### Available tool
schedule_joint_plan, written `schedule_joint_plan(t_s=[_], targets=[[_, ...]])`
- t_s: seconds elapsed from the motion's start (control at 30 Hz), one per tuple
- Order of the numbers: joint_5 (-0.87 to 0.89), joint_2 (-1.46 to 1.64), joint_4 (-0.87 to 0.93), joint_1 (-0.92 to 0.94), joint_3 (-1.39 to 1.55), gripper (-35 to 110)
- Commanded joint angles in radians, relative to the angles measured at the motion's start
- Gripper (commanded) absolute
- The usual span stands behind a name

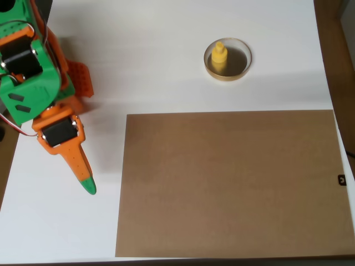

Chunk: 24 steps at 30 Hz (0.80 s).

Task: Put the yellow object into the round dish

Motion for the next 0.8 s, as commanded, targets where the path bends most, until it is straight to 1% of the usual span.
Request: schedule_joint_plan(t_s=[0.0, 0.33, 0.47, 0.7, 0.77], targets=[[-0.005, 0.052, 0.025, 0.020, 0.003, 23], [0.021, 0.052, 0.031, 0.052, 0.012, 9], [0.037, 0.052, 0.034, 0.083, 0.011, 1], [0.055, 0.052, 0.054, 0.103, 0.006, 0], [0.058, 0.052, 0.055, 0.106, 0.006, 4]])
